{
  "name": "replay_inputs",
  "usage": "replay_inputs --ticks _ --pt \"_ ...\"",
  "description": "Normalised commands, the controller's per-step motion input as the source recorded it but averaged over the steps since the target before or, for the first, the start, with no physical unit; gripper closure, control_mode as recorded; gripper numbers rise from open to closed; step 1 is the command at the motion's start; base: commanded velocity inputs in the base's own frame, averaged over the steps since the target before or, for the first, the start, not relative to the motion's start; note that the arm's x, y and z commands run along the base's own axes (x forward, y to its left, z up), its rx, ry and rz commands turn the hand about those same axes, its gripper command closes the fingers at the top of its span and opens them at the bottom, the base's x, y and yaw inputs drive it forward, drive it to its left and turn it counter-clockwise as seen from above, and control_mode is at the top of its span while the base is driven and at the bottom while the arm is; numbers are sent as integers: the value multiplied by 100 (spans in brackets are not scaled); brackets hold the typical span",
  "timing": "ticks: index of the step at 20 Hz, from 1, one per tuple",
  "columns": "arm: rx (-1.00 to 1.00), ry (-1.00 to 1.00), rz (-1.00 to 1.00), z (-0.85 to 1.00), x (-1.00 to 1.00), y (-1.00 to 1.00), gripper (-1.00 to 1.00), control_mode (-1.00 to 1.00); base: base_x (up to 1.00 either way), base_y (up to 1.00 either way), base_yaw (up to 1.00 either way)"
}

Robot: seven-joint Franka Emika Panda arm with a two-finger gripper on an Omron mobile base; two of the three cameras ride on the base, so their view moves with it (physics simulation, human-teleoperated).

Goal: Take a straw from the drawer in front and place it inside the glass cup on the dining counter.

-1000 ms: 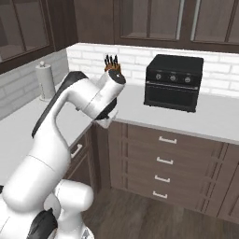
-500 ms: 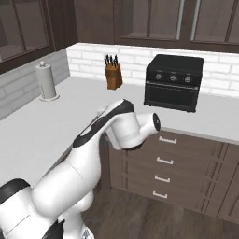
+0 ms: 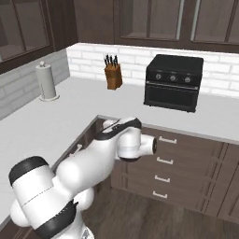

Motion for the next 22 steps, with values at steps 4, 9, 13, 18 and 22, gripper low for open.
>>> replay_inputs --ticks 4,9,13,18,22 --pt "4 -1 0 -63 45 34 -100 -100 0 0 0" --pt "0 -9 0 -60 31 39 -100 -100 0 0 0" --pt "0 -15 1 -58 24 42 -100 -100 0 0 0" --pt "0 -13 2 -50 26 40 -100 -100 0 0 0" --pt "0 -3 7 -52 41 29 -100 -100 0 0 0"
